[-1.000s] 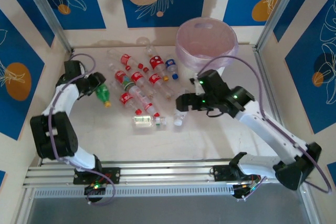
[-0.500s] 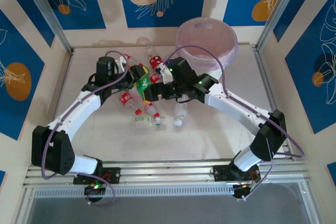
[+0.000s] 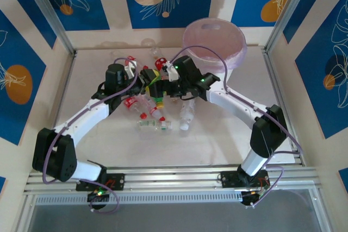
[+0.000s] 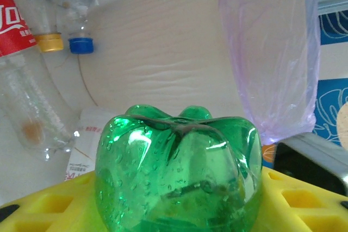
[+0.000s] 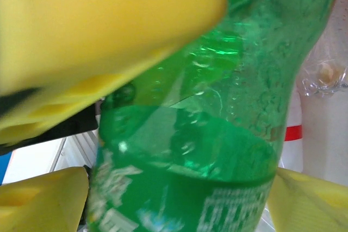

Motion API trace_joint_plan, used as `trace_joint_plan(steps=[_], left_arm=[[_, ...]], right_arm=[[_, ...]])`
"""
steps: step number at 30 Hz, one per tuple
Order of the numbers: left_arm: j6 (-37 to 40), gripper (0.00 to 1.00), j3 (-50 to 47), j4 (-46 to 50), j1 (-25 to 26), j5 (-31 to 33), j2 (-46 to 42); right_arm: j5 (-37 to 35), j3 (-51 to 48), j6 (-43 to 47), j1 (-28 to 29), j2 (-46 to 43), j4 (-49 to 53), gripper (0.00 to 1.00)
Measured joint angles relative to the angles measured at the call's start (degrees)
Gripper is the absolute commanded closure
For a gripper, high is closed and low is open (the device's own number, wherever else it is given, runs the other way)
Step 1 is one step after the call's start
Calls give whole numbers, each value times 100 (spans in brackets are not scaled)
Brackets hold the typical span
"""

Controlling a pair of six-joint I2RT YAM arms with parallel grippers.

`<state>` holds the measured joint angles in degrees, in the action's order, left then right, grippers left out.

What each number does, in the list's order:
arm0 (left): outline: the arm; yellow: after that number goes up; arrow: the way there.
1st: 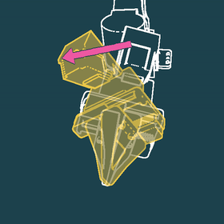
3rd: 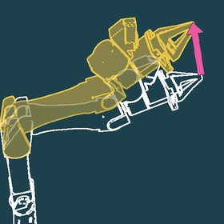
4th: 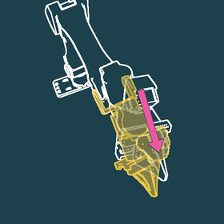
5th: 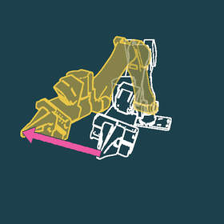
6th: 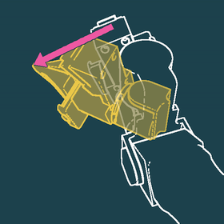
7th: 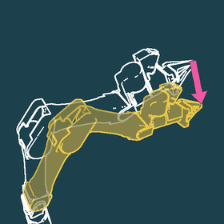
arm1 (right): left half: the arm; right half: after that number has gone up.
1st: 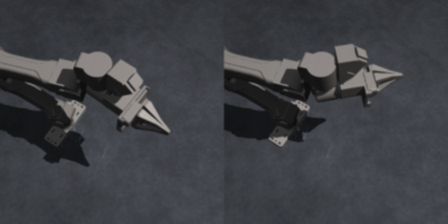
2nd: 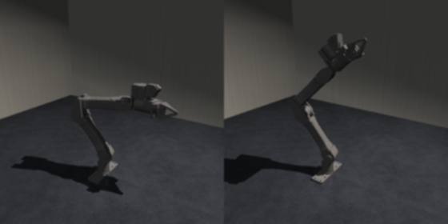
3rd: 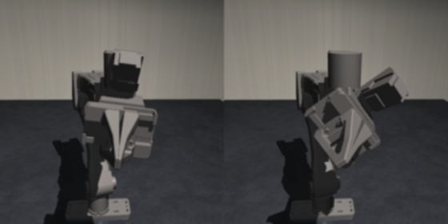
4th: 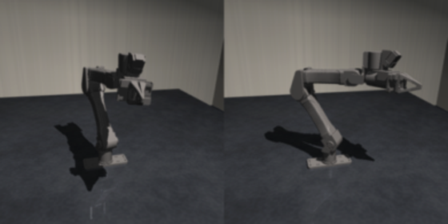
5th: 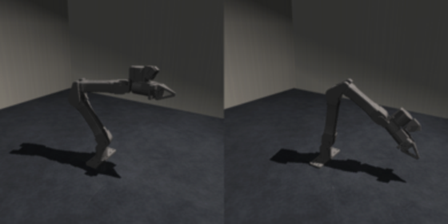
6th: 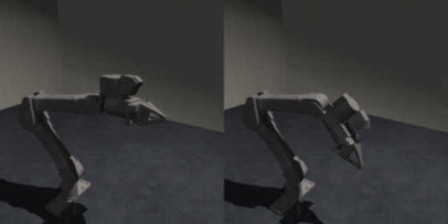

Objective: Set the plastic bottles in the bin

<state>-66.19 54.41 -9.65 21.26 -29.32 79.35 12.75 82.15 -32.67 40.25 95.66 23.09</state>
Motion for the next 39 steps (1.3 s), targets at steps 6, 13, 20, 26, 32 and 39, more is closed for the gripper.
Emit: trace_joint_plan(steps=[6,13,20,26,32,39], left_arm=[[-129,40,0,-179,11,33,33],[-184,18,-4,-216,31,116,44],[-275,6,-269,-533,-197,131,-90],[382,6,33,570,-791,420,-463],[1084,5,221,1659,-807,874,-678],[1285,3,0,2188,-793,1117,-678]], right_arm=[[59,2,-72,-22,59,-146,30],[79,2,-61,-55,59,-166,37],[-149,188,225,-52,-2,334,40],[-529,702,778,-15,-531,1279,41],[-1093,1626,1453,-52,-1102,2037,42],[-1565,2855,1967,-872,-1027,2507,43]])
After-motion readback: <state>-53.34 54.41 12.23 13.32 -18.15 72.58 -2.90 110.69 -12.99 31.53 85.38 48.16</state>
